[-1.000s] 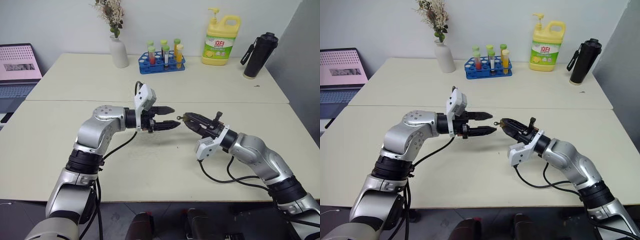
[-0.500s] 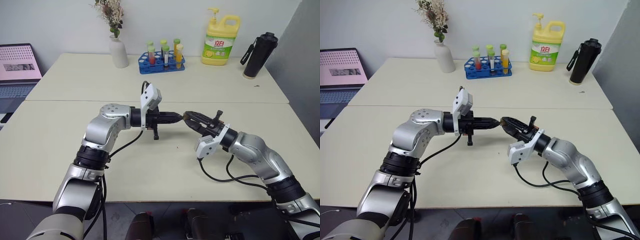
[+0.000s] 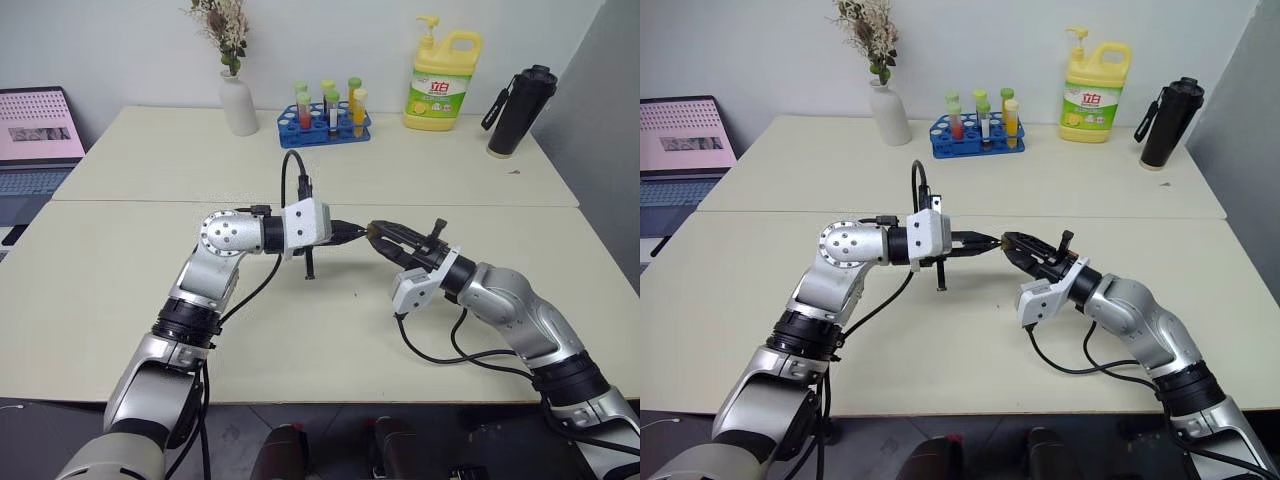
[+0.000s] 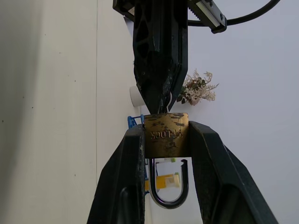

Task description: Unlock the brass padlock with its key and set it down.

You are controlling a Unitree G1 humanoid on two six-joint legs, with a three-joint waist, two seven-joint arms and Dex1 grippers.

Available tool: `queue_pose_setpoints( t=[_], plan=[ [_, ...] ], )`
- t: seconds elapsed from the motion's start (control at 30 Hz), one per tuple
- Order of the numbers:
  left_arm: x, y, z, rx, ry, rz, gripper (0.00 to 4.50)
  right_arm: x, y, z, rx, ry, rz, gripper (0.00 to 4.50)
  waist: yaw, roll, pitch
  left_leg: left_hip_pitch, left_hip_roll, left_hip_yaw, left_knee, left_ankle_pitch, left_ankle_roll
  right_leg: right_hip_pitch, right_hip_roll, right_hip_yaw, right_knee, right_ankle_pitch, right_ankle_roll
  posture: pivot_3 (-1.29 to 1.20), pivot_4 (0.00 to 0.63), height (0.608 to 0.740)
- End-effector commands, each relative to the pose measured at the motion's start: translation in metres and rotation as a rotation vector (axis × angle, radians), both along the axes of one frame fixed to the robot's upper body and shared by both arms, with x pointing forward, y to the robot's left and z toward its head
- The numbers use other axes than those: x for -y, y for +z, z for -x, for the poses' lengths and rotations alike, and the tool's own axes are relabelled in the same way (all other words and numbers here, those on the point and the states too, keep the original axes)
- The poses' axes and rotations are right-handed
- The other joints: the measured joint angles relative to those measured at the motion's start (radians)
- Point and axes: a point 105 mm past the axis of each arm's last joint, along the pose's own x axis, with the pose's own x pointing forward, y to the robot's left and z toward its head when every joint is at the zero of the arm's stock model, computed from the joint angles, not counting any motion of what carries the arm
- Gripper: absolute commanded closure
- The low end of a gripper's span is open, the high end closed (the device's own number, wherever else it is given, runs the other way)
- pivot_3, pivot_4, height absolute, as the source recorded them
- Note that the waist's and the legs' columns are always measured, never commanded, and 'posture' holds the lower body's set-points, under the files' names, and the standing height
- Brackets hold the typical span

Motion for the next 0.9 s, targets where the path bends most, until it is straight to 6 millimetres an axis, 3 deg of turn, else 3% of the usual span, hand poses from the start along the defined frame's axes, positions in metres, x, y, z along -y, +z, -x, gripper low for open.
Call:
queue_pose_setpoints(
  t=[0.03, 0.23, 0.33, 0.53, 0.73, 0.9],
  plan=[
    [0.002, 0.011, 0.000, -0.040, -0.006, 0.060, 4.50, -0.009, 0.011, 0.010, 0.033, 0.057, -0.034, 3.56, 0.000, 0.000, 0.000, 0.000, 0.000, 0.000, 0.000, 0.000, 0.000, 0.000, 0.000, 0.000, 0.000, 0.000, 0.000, 0.00, 0.150, 0.740],
    [0.001, 0.012, 0.002, -0.166, -0.005, 0.090, 4.50, -0.008, 0.012, 0.010, 0.037, 0.059, -0.031, 3.56, -0.001, 0.000, 0.000, 0.000, 0.000, -0.001, 0.000, 0.000, 0.000, 0.000, 0.000, 0.000, 0.000, 0.000, 0.000, 0.00, 0.150, 0.740],
    [-0.004, 0.011, -0.001, -0.308, 0.017, 0.101, 3.92, -0.008, 0.011, 0.010, 0.036, 0.061, -0.027, 3.56, -0.001, 0.000, 0.000, 0.000, 0.000, -0.001, 0.000, 0.000, 0.000, 0.000, 0.000, 0.000, 0.000, 0.000, 0.000, 0.00, 0.150, 0.740],
    [-0.016, 0.011, 0.007, -0.513, 0.034, 0.122, 2.22, -0.007, 0.009, 0.010, 0.024, 0.057, -0.026, 3.56, -0.003, 0.000, 0.000, 0.000, 0.001, -0.001, 0.000, 0.000, 0.000, 0.000, 0.001, -0.001, 0.000, -0.002, 0.003, 0.00, 0.150, 0.740],
    [-0.007, 0.018, 0.010, -0.579, 0.041, 0.184, 2.18, -0.009, 0.009, 0.010, 0.019, 0.067, -0.028, 3.56, -0.001, 0.000, 0.000, 0.000, 0.001, -0.002, 0.001, 0.000, 0.000, 0.000, 0.000, -0.001, 0.001, -0.002, 0.003, 0.00, 0.150, 0.740],
    [0.000, 0.010, 0.006, -0.564, 0.066, 0.165, 2.18, -0.011, 0.010, 0.012, 0.022, 0.080, -0.026, 3.56, 0.000, 0.000, 0.000, 0.000, 0.001, -0.002, 0.001, 0.000, 0.000, 0.000, 0.000, -0.001, 0.001, -0.002, 0.003, 0.00, 0.150, 0.740]
  ],
)
